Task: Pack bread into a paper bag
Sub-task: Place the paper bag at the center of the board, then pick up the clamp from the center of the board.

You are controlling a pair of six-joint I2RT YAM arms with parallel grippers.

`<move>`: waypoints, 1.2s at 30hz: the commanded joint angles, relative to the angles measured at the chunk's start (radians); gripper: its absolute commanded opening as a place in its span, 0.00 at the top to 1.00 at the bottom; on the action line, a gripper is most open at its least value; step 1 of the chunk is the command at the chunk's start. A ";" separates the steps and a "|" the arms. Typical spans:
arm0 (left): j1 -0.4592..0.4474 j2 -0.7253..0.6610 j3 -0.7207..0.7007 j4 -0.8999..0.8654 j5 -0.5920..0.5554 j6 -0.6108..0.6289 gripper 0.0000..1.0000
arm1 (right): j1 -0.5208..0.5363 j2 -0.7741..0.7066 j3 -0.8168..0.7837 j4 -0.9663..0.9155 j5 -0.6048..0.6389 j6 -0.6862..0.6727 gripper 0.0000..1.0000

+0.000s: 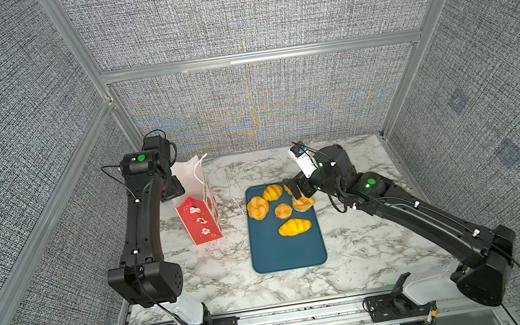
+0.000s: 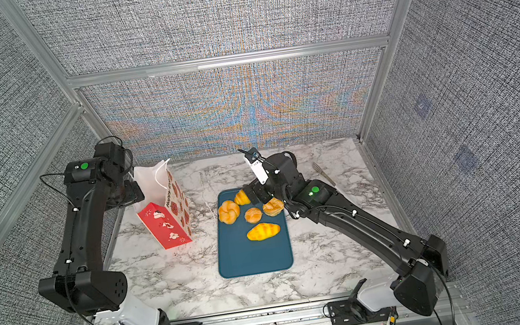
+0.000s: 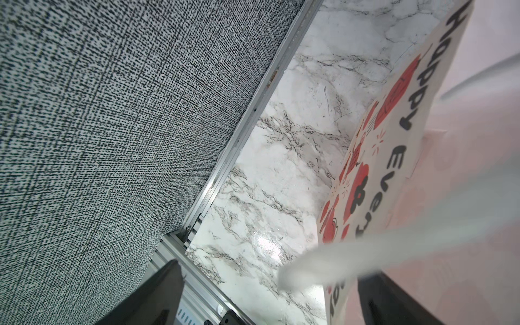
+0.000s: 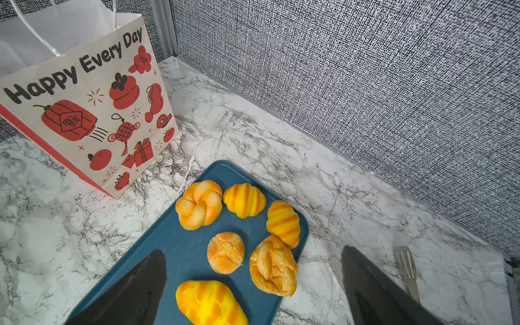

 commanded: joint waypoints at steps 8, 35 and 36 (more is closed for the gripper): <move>-0.001 -0.029 -0.008 0.003 0.021 -0.003 0.01 | 0.001 -0.018 -0.010 -0.013 0.005 0.004 0.01; -0.003 -0.375 -0.296 0.246 0.580 -0.118 0.01 | -0.008 0.050 0.026 -0.027 0.079 0.017 0.01; -0.006 -0.392 -0.306 0.260 0.616 -0.112 0.01 | -0.014 0.053 0.033 -0.035 0.080 0.023 0.01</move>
